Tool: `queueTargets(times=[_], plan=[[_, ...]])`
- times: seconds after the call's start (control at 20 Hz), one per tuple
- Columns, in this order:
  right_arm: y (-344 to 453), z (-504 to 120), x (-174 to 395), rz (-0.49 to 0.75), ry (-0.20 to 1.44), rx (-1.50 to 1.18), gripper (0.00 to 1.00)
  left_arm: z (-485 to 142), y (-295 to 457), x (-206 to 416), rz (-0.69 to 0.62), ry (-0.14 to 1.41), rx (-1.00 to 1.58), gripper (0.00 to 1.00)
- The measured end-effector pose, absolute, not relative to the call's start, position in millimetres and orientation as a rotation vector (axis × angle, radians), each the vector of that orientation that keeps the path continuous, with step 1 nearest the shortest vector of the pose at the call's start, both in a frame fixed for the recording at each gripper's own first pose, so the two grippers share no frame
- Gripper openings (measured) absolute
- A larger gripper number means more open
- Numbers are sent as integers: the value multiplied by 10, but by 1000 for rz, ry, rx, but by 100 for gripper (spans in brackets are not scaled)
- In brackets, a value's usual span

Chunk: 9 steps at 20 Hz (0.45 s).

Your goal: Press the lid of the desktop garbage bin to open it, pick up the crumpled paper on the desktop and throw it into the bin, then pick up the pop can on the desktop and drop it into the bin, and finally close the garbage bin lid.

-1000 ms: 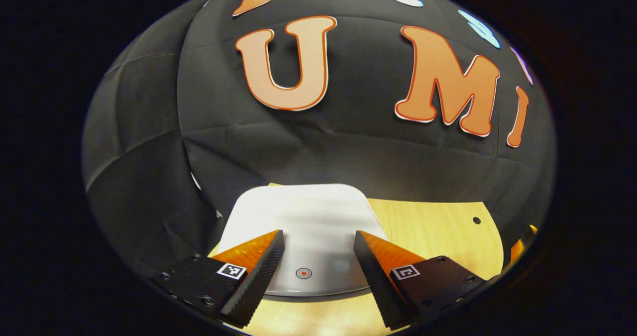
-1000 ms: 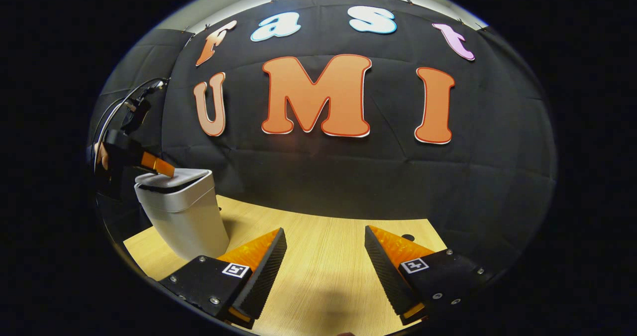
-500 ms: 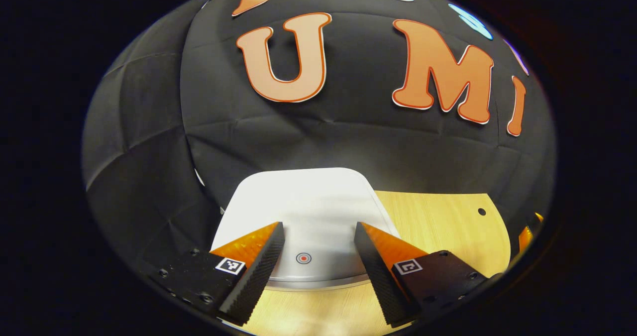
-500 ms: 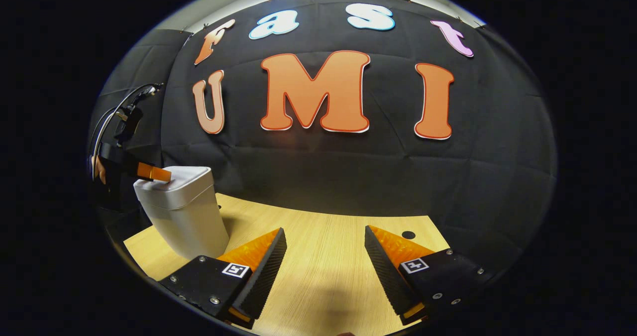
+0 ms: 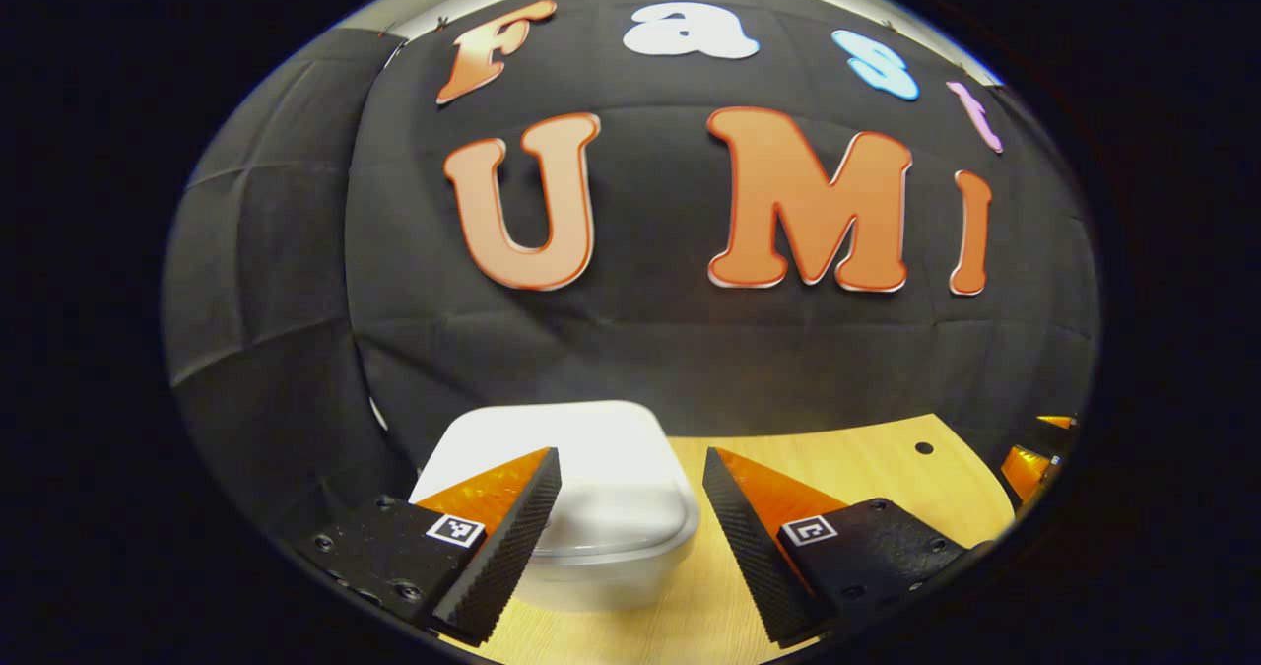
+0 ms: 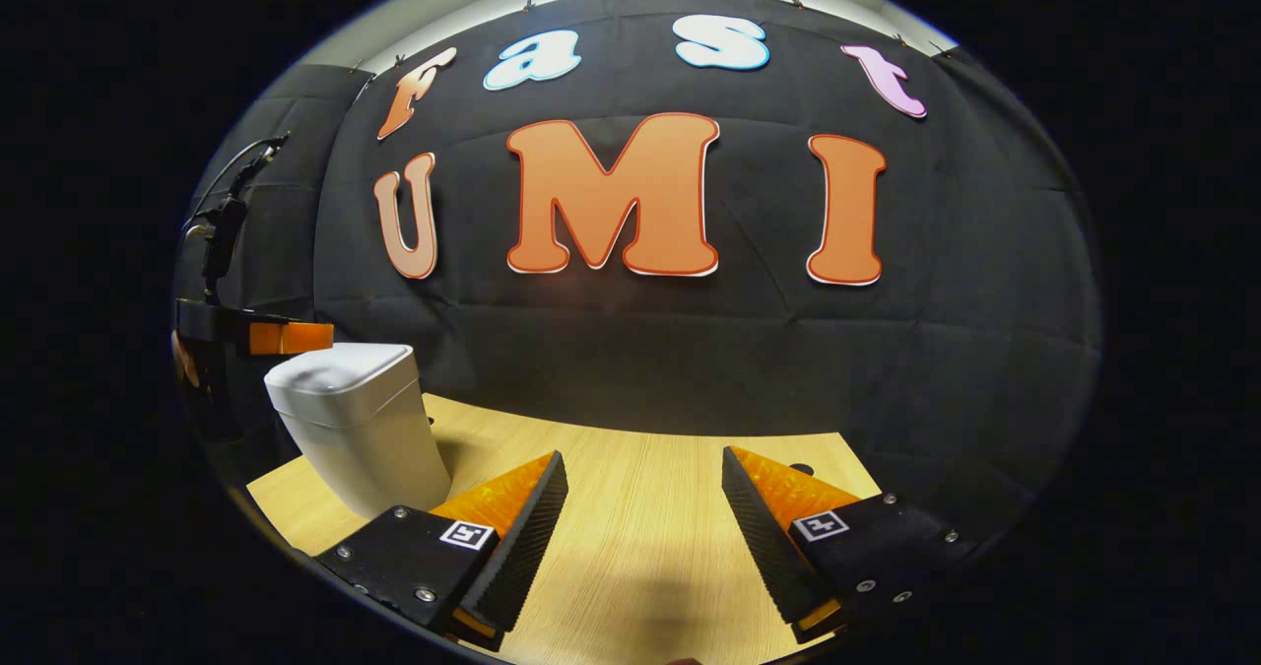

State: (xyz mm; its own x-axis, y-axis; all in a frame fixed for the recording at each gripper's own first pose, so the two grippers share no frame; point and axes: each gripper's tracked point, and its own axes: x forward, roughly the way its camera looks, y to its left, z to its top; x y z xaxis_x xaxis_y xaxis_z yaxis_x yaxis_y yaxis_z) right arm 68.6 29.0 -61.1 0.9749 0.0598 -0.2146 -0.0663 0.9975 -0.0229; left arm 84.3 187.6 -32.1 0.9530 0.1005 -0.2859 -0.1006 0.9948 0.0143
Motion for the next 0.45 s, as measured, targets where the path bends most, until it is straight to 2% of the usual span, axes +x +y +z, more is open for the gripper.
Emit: queueTargets(times=[0.45], plan=[[18,-335,537,-21,157,-25,94,-44,983,584,16,84,-65,93]])
